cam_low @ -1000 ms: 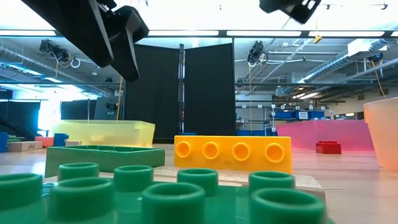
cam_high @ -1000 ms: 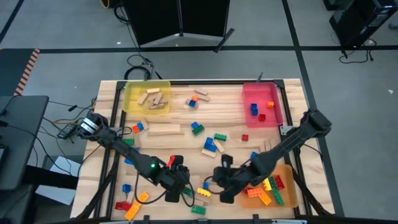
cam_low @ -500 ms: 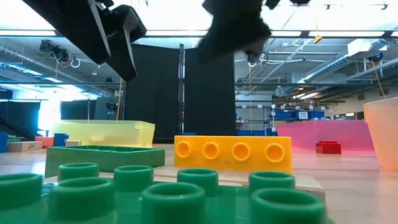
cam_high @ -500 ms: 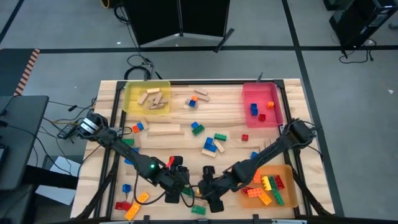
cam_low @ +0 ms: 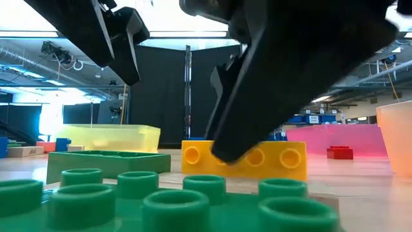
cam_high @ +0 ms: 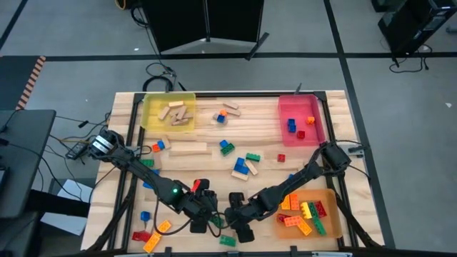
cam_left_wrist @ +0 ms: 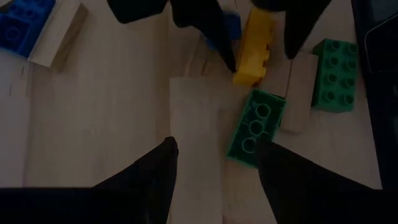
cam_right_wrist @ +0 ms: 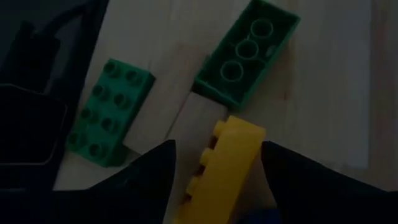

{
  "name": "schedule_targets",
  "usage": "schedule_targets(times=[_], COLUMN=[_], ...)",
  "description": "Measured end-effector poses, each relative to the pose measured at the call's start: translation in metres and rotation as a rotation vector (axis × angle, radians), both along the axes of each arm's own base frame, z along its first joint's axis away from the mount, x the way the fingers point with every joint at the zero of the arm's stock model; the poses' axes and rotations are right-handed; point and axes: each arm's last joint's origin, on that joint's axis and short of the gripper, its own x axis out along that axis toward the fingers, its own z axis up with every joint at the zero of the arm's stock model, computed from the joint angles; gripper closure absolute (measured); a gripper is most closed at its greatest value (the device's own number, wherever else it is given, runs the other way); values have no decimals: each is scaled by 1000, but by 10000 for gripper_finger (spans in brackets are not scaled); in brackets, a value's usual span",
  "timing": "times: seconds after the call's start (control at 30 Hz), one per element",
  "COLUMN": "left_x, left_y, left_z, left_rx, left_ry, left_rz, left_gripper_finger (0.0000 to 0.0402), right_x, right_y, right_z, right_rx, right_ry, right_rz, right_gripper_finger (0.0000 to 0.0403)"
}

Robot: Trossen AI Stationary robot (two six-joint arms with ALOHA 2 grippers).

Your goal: Sort blocks by size

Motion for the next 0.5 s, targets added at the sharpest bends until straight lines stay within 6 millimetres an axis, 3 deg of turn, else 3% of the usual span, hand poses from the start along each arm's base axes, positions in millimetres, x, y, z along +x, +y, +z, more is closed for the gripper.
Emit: schedule_targets(times=[0.23,0.5], left_x=[0,-3], left_y=[-1,-5], left_z=[0,0], left_rx=[-10,-22], left_ry=[1,1], left_rz=[15,19], left_gripper_finger=[179,179], right_x=[0,-1], right_y=[-1,-2], right_z=[-9,-8], right_rx=[-17,-23], right_ry=[33,37], right_rz=[0,0], right_gripper_finger=[199,298])
